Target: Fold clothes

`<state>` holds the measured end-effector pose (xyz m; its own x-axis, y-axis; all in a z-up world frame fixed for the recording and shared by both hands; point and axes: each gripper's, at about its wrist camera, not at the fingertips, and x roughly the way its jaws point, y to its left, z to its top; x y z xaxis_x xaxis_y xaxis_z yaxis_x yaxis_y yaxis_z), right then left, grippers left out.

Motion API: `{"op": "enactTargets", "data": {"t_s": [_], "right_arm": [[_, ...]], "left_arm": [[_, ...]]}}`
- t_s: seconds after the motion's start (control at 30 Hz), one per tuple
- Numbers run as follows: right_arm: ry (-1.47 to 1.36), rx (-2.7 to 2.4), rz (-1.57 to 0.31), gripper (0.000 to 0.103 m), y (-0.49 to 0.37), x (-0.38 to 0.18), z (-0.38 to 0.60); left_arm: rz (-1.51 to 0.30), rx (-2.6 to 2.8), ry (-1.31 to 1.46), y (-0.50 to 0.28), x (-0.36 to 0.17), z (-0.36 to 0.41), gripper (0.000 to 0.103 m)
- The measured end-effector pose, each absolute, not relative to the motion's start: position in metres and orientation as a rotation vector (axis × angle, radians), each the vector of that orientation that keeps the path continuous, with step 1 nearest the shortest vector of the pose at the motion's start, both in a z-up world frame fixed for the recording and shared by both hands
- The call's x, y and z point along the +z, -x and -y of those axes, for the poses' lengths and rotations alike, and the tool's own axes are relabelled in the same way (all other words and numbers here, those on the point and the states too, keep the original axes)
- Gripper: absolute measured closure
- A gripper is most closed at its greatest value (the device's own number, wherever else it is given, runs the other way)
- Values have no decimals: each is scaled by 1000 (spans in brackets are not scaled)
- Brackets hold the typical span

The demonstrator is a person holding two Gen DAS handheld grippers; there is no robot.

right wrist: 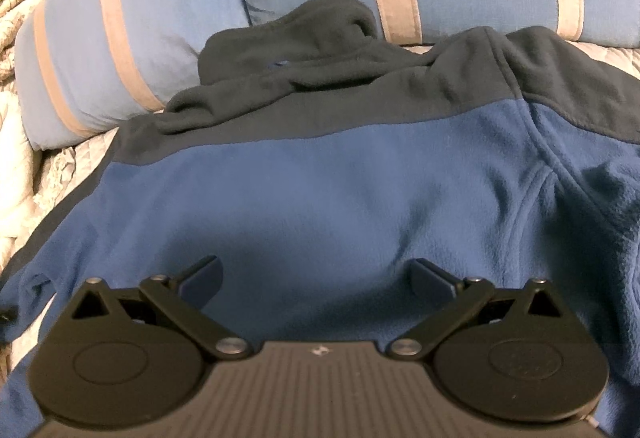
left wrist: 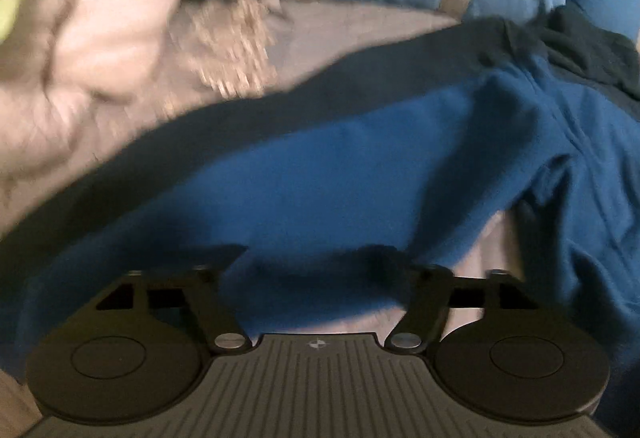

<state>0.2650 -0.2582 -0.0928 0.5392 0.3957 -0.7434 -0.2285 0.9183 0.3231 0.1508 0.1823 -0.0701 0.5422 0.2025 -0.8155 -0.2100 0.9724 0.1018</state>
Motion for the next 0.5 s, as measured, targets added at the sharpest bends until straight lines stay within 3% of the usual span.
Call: {"op": "enactTargets", "data": {"t_s": [0.2, 0.5], "right_arm": [[-188, 377, -934, 0, -265, -94, 257], [-181, 387, -922, 0, -264, -93, 255]], "left_arm": [[-964, 222, 138, -142, -59, -193, 24], [-826, 210, 133, -135, 0, -203, 24]]}}
